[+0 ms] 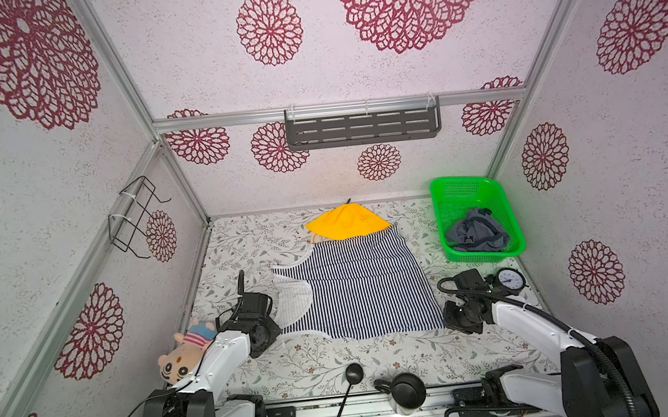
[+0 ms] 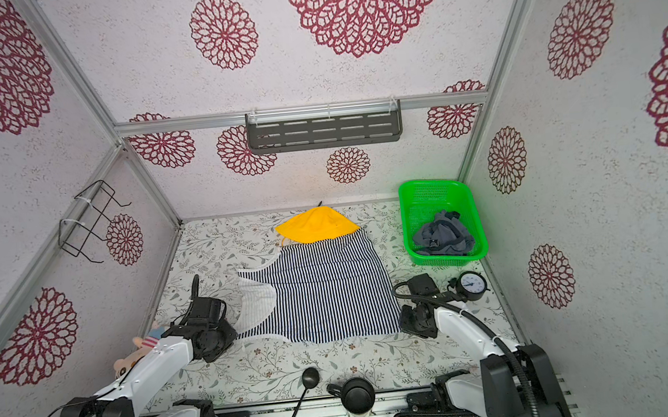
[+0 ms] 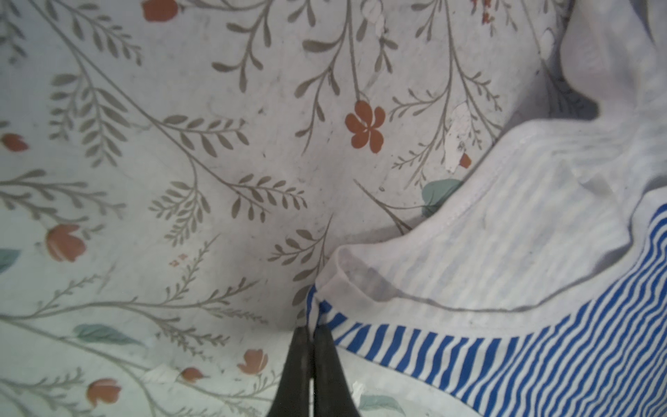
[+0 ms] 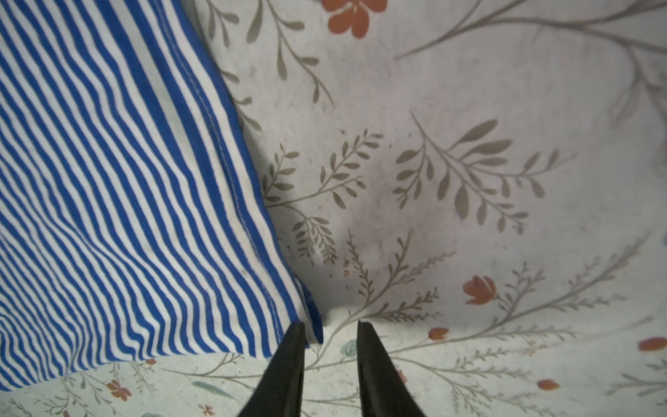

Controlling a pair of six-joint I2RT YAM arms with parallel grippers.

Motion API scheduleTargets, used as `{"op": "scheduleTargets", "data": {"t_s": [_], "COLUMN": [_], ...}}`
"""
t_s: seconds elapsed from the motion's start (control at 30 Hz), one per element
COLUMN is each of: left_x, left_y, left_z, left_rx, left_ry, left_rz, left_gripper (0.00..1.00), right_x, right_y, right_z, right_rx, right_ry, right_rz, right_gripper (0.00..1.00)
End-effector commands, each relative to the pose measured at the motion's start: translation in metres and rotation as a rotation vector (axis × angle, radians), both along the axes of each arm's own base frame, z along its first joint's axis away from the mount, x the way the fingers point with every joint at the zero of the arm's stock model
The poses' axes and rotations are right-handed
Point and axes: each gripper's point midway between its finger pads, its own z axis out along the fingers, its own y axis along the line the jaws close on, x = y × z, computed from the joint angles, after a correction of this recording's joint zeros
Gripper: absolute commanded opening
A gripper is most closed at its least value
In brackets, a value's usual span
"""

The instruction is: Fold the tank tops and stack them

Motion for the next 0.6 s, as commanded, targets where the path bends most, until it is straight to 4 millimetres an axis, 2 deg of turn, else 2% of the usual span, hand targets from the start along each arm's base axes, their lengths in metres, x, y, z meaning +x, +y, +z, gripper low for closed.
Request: {"op": "scheduleTargets", "data": {"t_s": [0.0, 0.4, 0.5, 0.57], "left_x": [0.000, -0.001, -0.001, -0.001], "left_y": [0.004, 0.003, 0.003, 0.002], "left_z": [0.003, 0.003, 0.004, 0.004], "left_rx": [0.009, 0.007, 0.005, 0.002], "left_ry": [-0.009, -0.012, -0.011, -0.013], "left_rz": [0.015, 0.015, 0.014, 0.013], "left_gripper": [0.00, 0.00, 0.00, 0.00], "right_x": [0.005, 0.001, -0.004, -0.005], "right_y": [0.001, 0.015, 0.011, 0.008], "right_z": [0.004, -0.003, -0.009, -0.009], "right_rx": [0.012, 0.038, 0.017, 0.002], "right_ry": [-0.022, -0.011, 0.014, 0.018], "right_rz": [-0.019, 0.010, 0.011, 0.006], "right_gripper": [0.28, 0.31, 0.28, 0.22]}}
